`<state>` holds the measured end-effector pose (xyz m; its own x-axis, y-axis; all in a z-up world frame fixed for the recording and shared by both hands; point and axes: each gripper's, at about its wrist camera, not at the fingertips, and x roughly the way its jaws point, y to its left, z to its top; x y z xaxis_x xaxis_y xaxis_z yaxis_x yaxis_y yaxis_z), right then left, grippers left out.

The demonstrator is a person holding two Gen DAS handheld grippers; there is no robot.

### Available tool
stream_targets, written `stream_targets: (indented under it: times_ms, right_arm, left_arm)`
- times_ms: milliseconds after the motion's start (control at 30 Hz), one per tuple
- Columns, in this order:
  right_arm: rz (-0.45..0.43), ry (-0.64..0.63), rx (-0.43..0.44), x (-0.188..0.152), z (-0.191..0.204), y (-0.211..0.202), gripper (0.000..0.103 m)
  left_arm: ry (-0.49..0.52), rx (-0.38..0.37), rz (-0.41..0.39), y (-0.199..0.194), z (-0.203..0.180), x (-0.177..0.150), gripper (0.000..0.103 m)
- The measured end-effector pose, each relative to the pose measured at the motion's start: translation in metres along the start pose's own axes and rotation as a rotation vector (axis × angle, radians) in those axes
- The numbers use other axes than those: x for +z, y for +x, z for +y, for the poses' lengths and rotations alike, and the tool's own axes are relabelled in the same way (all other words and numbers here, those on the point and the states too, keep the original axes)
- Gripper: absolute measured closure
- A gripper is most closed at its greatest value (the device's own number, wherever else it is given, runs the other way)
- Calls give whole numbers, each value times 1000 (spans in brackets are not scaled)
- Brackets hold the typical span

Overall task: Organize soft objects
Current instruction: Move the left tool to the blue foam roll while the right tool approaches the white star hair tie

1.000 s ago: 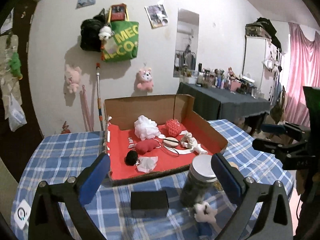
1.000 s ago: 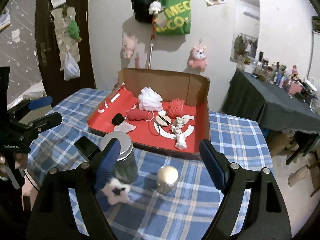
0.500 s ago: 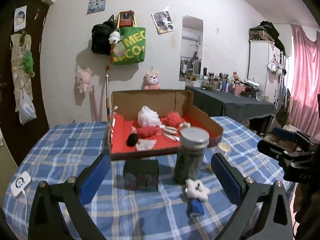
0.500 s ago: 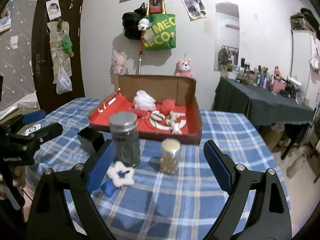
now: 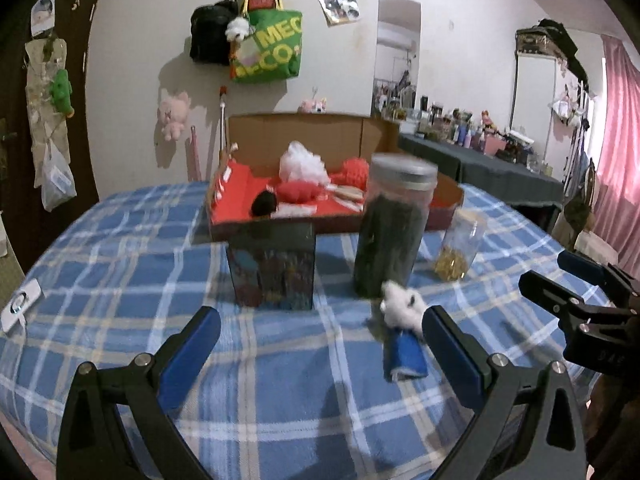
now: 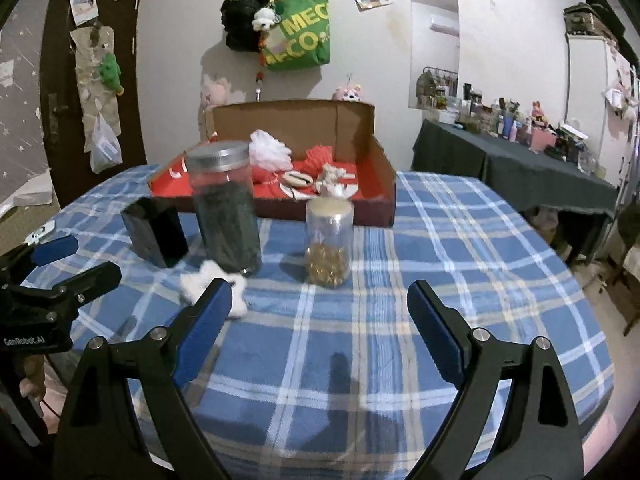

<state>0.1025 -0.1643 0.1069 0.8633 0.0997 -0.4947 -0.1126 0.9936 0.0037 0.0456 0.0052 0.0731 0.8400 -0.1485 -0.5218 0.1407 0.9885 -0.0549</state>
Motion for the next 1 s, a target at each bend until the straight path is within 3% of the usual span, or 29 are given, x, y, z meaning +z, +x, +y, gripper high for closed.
stream_targets:
  times_ms: [333, 800, 933, 1000]
  right_arm:
    - [79, 30, 22, -25, -2, 26, 13]
    - [146, 63, 46, -24, -20, 41, 13]
    - [179, 79, 133, -16, -25, 52, 13]
    - [205, 102, 224, -10, -26, 61, 13]
  left_arm:
    - [0, 0, 69, 19, -7, -17, 0]
    - [21, -71, 222, 55, -23, -16, 0]
    - [59, -78, 260, 64, -28, -16, 0]
    - [77, -79, 273, 68, -29, -15, 0]
